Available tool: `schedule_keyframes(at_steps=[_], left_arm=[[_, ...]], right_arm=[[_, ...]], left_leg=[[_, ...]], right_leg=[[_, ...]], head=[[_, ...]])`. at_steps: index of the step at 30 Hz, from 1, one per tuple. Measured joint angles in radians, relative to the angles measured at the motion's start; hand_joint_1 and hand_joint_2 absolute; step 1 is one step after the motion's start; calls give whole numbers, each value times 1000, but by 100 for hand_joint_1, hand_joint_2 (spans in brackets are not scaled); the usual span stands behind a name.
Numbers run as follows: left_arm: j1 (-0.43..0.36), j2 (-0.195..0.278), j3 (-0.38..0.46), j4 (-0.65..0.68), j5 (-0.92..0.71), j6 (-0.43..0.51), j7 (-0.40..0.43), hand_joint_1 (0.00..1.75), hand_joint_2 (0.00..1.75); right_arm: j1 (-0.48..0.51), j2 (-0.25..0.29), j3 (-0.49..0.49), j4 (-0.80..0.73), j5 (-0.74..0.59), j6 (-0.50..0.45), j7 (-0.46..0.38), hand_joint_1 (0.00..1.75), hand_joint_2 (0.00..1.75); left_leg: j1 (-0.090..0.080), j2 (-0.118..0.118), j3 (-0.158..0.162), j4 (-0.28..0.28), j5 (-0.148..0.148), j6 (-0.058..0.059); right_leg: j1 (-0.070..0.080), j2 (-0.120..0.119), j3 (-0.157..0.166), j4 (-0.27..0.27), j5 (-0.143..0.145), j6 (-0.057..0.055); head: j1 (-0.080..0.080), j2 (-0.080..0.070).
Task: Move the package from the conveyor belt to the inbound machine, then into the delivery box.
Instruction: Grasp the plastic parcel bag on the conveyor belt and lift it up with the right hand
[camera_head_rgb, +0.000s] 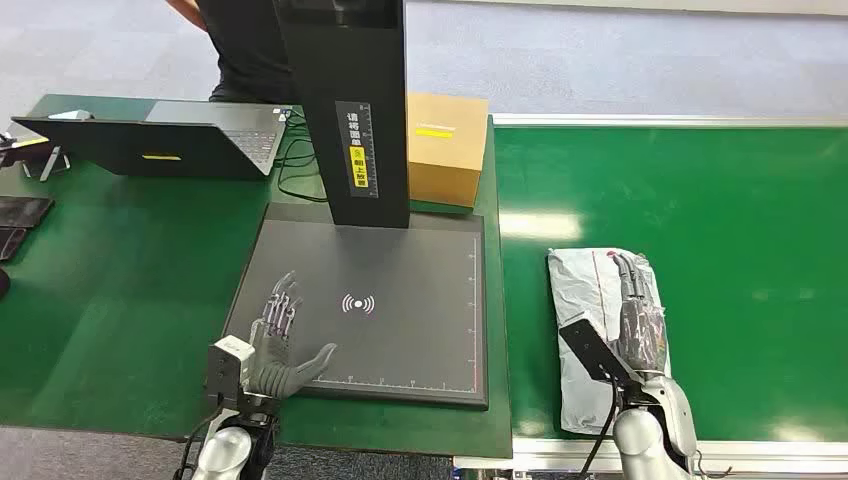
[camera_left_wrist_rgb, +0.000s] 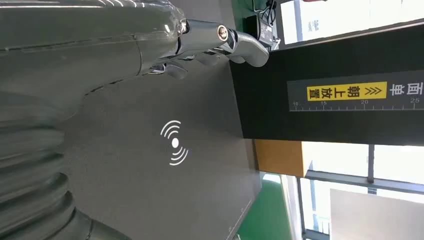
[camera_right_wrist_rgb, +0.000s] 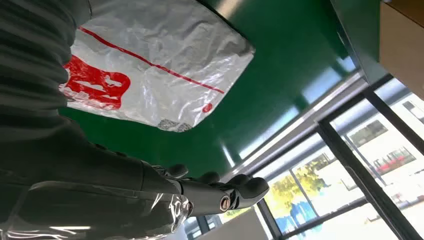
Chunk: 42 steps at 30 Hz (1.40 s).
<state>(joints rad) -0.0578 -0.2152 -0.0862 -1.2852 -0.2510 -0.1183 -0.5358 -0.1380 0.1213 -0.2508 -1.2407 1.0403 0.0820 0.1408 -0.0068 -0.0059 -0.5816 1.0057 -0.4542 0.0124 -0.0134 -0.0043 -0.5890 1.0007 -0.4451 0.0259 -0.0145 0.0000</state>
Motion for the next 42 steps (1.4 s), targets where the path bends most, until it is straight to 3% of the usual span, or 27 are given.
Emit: schedule_keyframes(at_steps=[3,8,12,14,18,42], left_arm=[[0,0,0,0,0,0,0,0,175],[0,0,0,0,0,0,0,0,175],[0,0,0,0,0,0,1,0,175],[0,0,0,0,0,0,1,0,175],[0,0,0,0,0,1,1,0,175],[0,0,0,0,0,2,2,0,175]], right_arm=[[0,0,0,0,0,0,0,131,175],[0,0,0,1,0,0,0,131,175],[-1,0,0,2,0,0,0,148,175],[-1,0,0,2,-1,0,-1,148,175],[-1,0,1,3,-1,0,-1,169,175],[-3,0,2,9,-6,0,-4,175,175]], left_leg=[[0,0,0,0,0,0],[0,0,0,0,0,0],[0,0,0,0,0,0],[0,0,0,0,0,0],[0,0,0,0,0,0],[0,0,0,0,0,0]], right_leg=[[0,0,0,0,0,0],[0,0,0,0,0,0],[0,0,0,0,0,0],[0,0,0,0,0,0],[0,0,0,0,0,0],[0,0,0,0,0,0]], head=[[0,0],[0,0],[0,0],[0,0],[0,0],[0,0]])
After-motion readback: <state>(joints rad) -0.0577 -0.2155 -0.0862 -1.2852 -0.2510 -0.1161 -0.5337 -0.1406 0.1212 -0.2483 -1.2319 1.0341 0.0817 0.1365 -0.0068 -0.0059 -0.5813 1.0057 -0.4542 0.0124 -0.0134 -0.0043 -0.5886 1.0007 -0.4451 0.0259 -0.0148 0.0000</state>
